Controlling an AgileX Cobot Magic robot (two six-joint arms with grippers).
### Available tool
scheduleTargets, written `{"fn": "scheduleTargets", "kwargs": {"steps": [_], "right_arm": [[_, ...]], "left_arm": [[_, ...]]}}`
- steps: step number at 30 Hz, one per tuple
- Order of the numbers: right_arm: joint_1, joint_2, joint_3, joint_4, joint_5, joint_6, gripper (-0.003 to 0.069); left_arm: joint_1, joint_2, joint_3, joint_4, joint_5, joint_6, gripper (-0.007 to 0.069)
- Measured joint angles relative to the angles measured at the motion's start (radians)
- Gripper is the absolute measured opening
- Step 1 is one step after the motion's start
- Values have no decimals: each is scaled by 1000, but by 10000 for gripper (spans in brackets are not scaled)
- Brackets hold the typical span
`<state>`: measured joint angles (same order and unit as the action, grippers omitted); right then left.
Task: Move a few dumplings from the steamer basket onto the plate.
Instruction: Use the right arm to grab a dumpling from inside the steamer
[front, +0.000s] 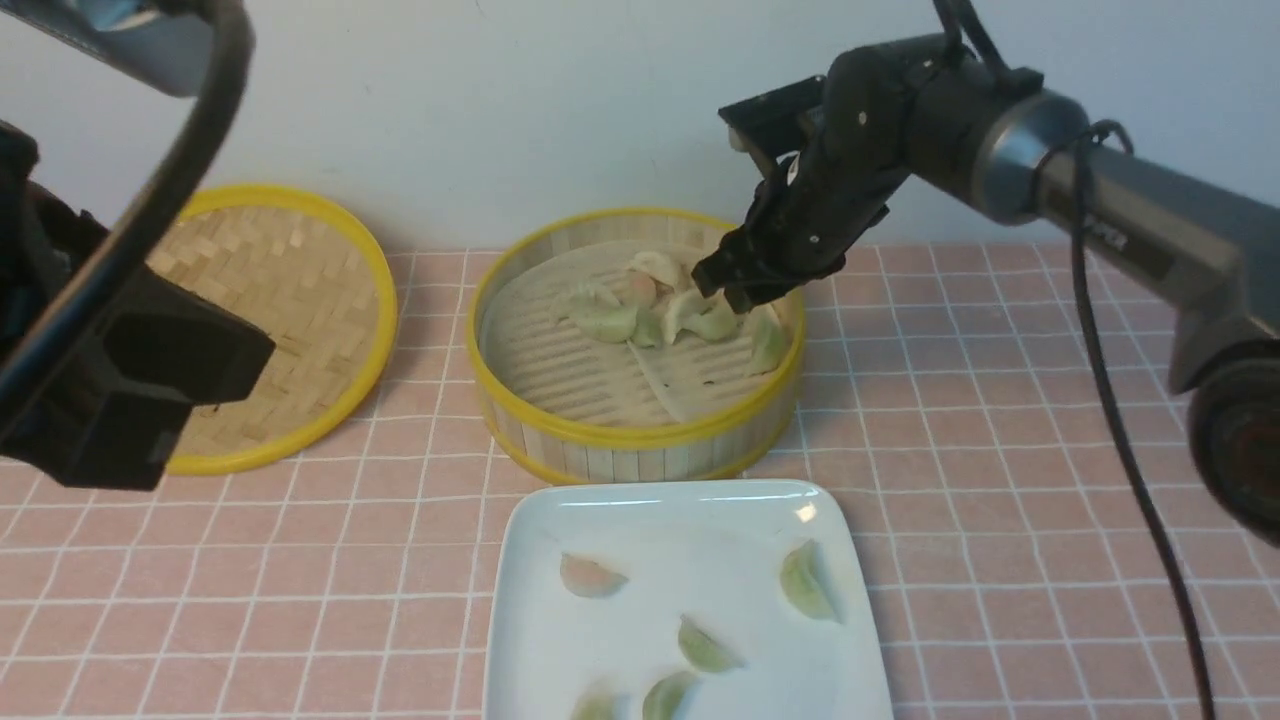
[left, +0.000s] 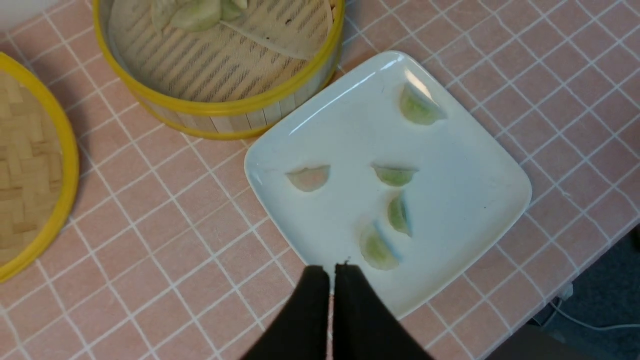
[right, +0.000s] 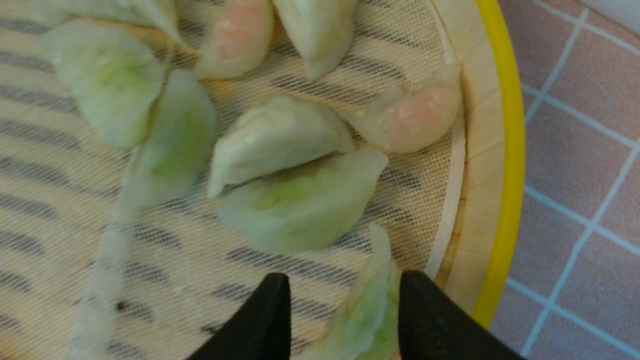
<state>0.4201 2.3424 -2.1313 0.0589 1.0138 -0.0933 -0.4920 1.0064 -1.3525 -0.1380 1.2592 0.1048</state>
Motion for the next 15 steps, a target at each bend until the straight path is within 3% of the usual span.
{"fn": "scheduleTargets", "kwargs": {"steps": [4,10,12,15], "right_arm": [[0,49,-32,-31,-1,15,347],[8,85,-45,-28,-7,15,356],[8,87,-46,-26,-3,15,345],[8,88,-48,-30,8,15,221]], "left_arm": [[0,-3,0,0,0,0,-6],[0,-4,0,23,0,0,-6],[0,-4,0,27,0,0,-6],[0,-4,0,40,1,0,-6]]}}
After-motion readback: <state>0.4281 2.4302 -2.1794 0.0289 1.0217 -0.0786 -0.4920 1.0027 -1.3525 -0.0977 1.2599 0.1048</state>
